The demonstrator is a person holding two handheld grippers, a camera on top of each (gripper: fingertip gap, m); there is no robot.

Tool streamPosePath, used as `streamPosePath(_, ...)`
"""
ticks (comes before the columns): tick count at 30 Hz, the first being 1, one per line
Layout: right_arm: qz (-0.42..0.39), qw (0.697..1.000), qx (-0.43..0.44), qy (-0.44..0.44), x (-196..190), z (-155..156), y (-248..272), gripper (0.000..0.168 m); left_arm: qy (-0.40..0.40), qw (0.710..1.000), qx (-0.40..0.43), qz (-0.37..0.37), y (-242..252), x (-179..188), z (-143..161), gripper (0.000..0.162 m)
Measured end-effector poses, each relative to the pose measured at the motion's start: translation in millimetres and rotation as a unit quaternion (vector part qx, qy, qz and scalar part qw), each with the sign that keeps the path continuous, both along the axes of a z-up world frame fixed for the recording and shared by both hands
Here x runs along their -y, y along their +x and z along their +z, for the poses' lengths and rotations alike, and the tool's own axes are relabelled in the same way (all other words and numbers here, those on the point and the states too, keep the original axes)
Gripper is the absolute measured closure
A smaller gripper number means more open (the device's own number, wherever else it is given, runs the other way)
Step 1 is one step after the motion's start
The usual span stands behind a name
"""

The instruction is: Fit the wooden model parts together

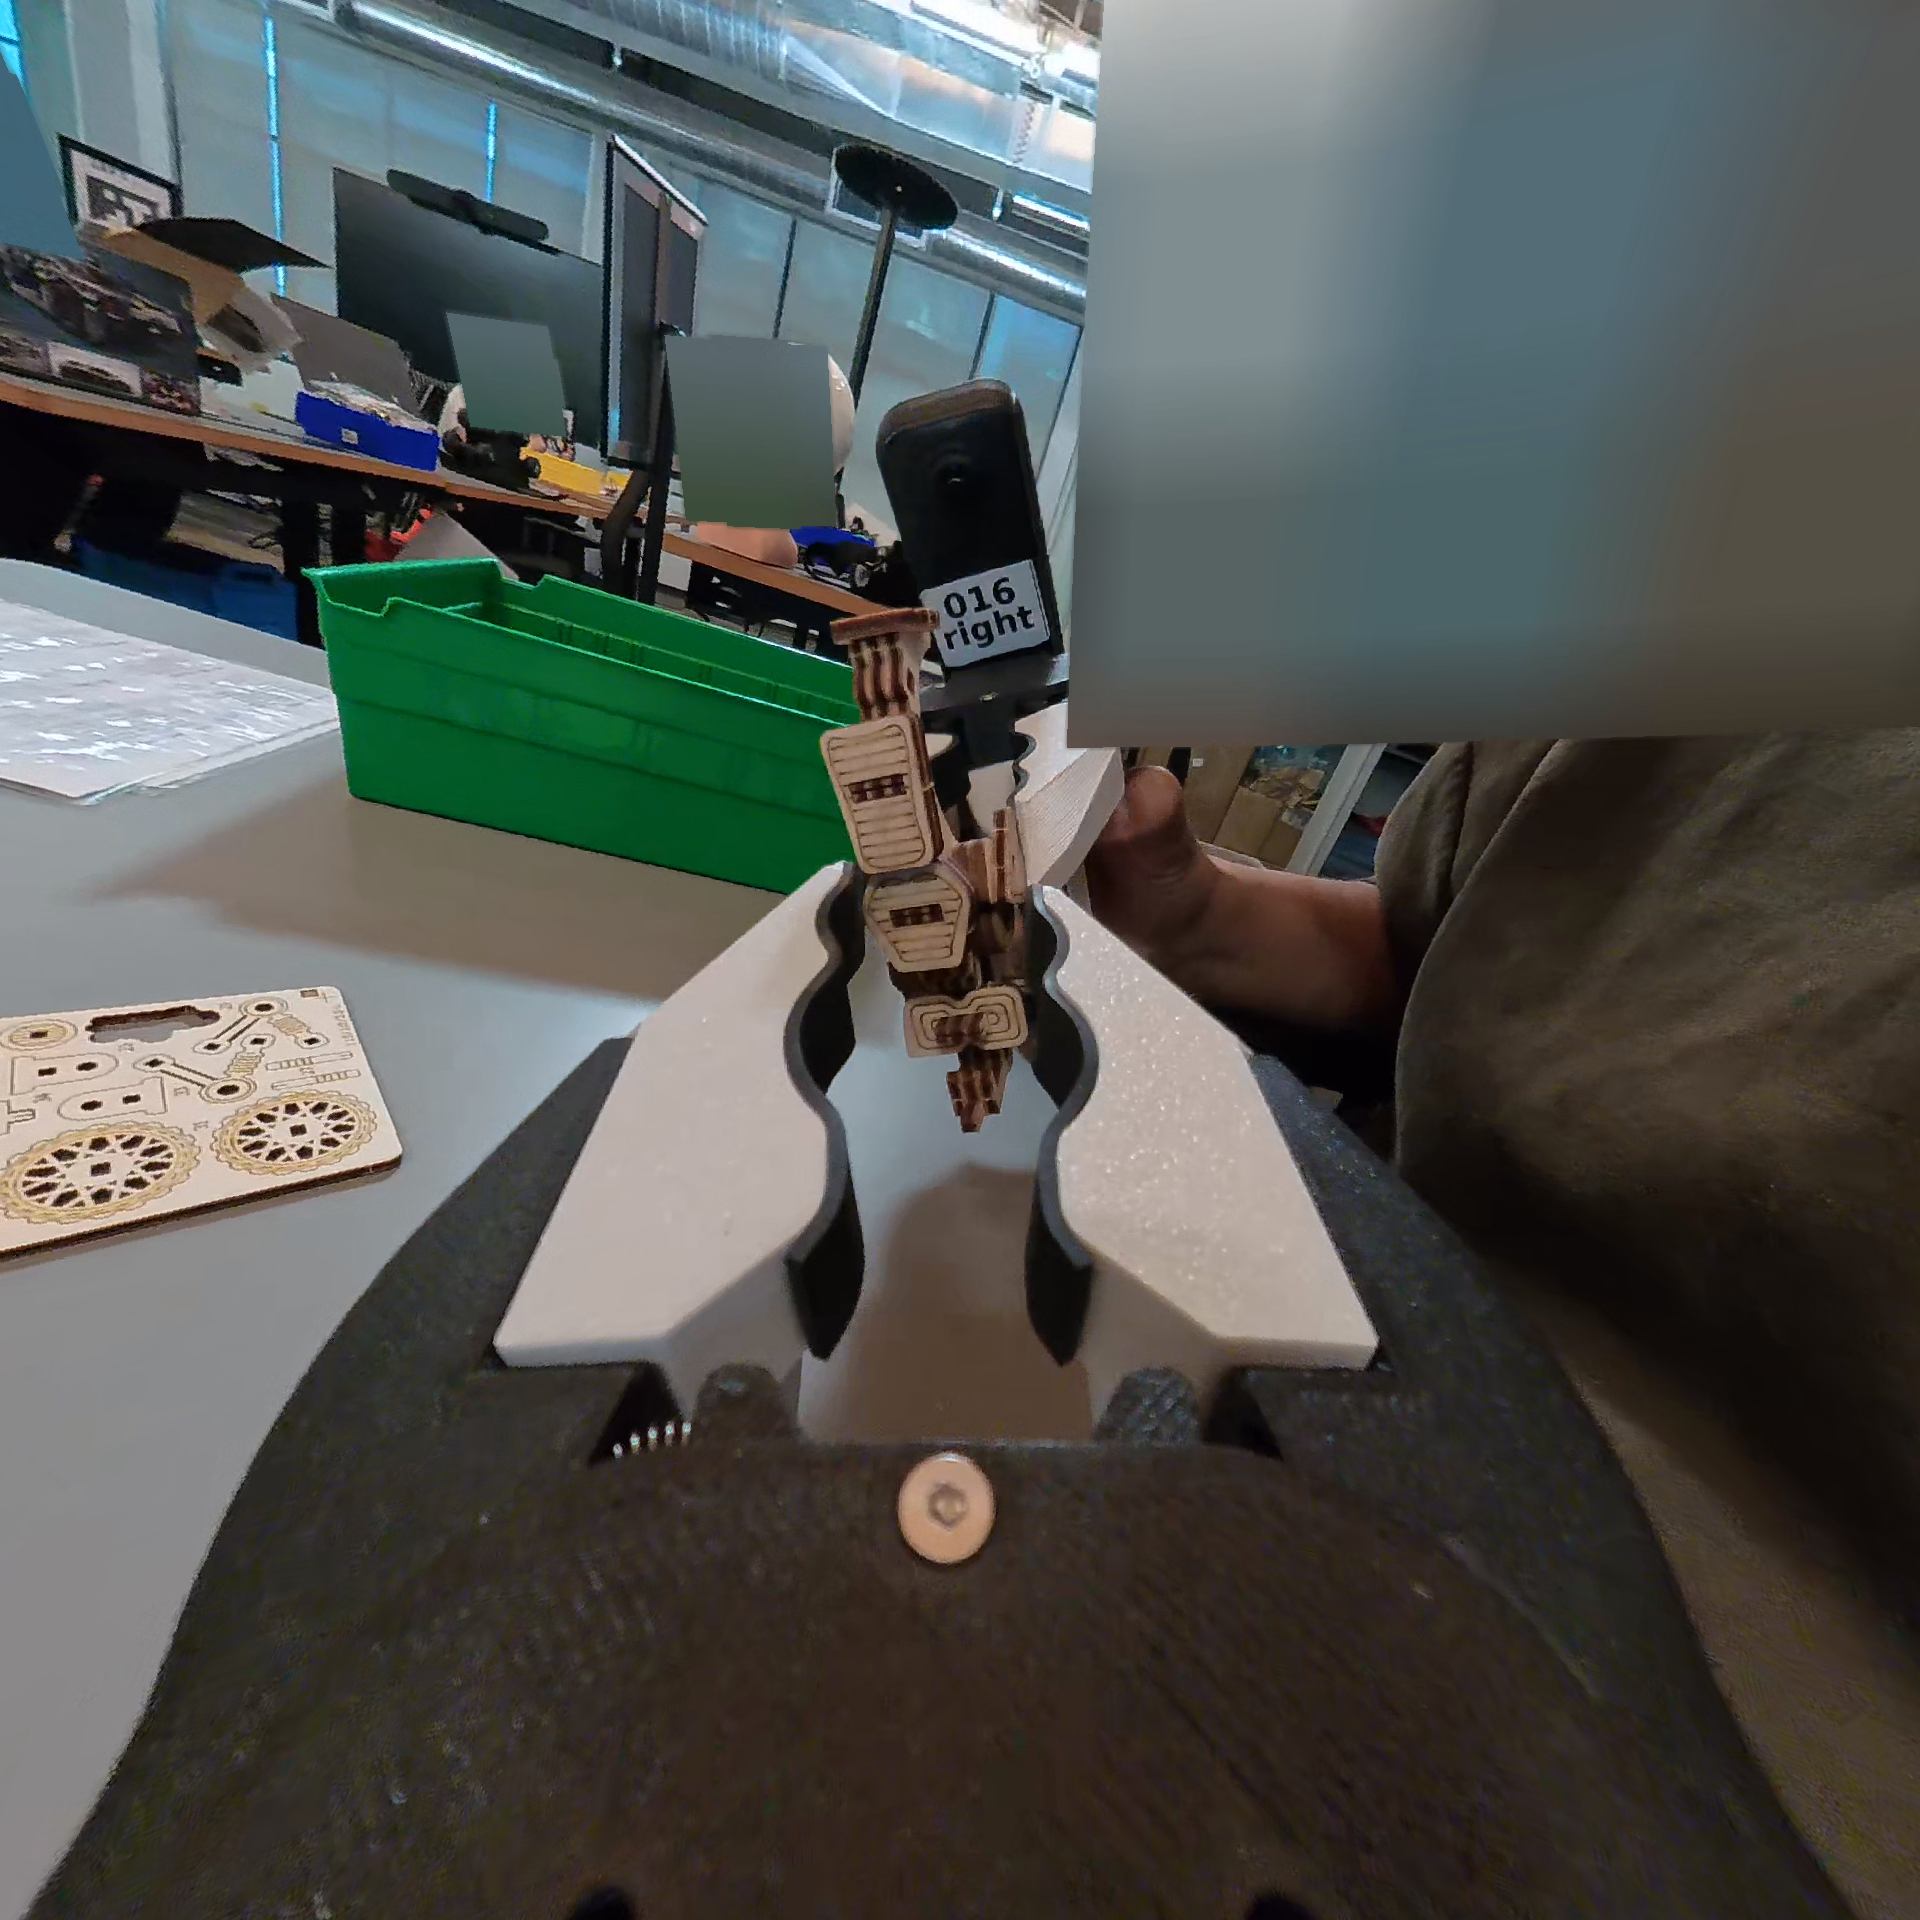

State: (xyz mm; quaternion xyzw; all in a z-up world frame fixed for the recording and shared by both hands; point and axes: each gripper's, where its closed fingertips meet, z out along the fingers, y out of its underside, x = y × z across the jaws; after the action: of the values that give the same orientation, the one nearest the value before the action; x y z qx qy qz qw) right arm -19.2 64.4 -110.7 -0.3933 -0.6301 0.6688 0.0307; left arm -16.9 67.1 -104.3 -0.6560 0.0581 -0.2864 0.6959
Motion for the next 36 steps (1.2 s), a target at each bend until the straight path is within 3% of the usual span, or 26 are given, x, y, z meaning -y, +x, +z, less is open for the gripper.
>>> streamPosePath(14,-0.012,1.000,0.014,-0.008,-1.3,2.1,0.4,0.147,0.010,1.000,-0.019,0.020,0.8,-0.7,1.3,0.133)
streamPosePath(36,-0.024,0.999,0.034,-0.035,-4.8,-3.6,-4.2,0.147,-0.017,0.999,0.028,0.014,-3.2,-5.0,-4.1,0.133)
